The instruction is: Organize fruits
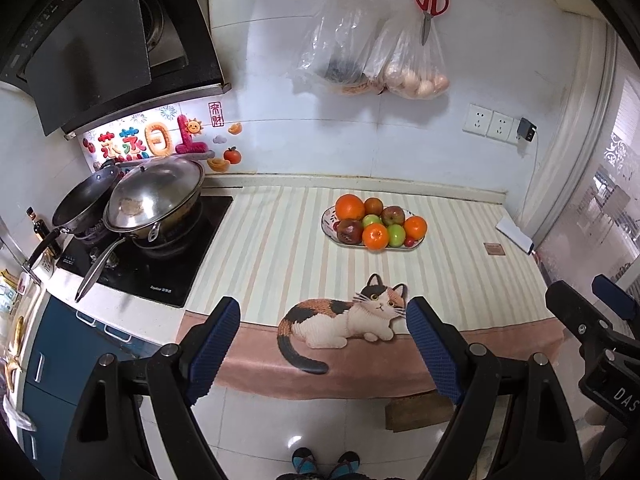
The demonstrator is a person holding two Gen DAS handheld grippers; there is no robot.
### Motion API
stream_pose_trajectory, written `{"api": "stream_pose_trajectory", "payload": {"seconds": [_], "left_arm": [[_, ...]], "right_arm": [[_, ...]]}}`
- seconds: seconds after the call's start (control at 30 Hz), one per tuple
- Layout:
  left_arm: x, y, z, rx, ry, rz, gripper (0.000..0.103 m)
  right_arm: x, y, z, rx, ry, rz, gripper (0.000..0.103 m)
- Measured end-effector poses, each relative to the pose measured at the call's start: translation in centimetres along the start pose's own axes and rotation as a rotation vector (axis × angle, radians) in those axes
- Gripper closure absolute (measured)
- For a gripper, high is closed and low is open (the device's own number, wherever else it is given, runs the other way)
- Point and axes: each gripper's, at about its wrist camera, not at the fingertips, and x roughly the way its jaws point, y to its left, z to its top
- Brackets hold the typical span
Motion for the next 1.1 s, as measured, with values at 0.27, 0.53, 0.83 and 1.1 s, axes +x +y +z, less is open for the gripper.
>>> {"api": "stream_pose_trajectory", "payload": {"seconds": [0.27, 0.53, 0.83, 1.1], "left_arm": [[1.2, 0.2, 0.3, 0.021, 0.026, 0.029, 0.018], [2.7, 0.7, 1.4, 0.013, 0.029, 0.043, 0.018], [3.8, 1.4, 2.2, 0.005, 0.04, 0.041, 0.018], [4.5, 1.6, 2.5, 0.0, 0.049, 0.037, 0.018]], "right_arm": [[2.5, 0.4, 0.5, 0.002, 0.041, 0.02, 0.004], [4.9, 0.9, 1.1, 0.005, 0.064, 0.024, 0.004], [6.9, 1.3, 1.9, 0.024, 0.073, 0.017, 0.004], [8.1, 1.7, 2.1, 0.028, 0.085, 0.005, 0.004]]}}
